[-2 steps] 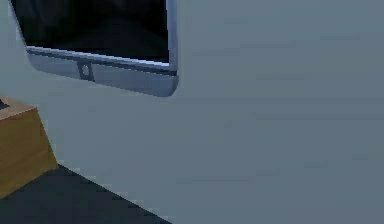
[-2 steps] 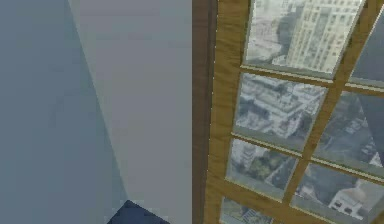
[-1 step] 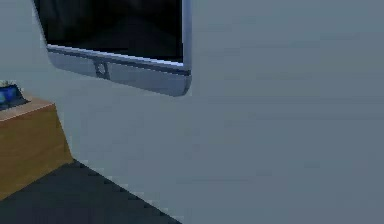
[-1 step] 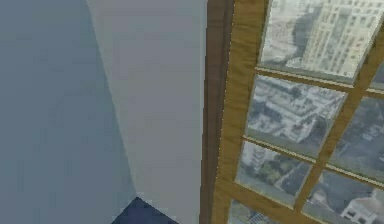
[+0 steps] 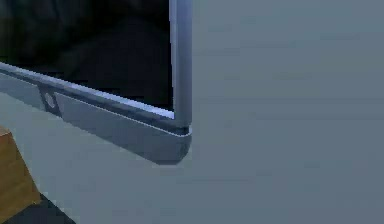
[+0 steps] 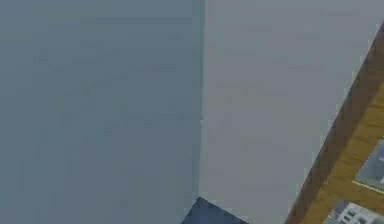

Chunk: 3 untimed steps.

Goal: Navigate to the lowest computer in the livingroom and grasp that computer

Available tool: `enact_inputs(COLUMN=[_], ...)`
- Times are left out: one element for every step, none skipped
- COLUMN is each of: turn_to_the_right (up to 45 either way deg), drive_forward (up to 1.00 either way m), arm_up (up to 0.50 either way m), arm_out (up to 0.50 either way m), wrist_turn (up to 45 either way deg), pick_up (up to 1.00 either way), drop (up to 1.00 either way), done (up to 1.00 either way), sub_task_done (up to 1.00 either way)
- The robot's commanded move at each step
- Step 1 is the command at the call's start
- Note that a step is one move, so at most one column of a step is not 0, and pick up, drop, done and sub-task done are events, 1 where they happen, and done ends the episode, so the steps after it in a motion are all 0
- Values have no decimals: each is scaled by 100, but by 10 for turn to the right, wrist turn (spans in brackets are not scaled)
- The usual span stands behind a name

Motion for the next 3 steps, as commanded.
enact_inputs(turn_to_the_right=[-450, -90, 0], drive_forward=[0, 0, 60], arm_up=[0, 0, 0], arm_out=[0, 0, 0], wrist_turn=[0, 0, 0], pick_up=[0, 0, 0], drop=[0, 0, 0], done=[0, 0, 0], sub_task_done=[0, 0, 0])
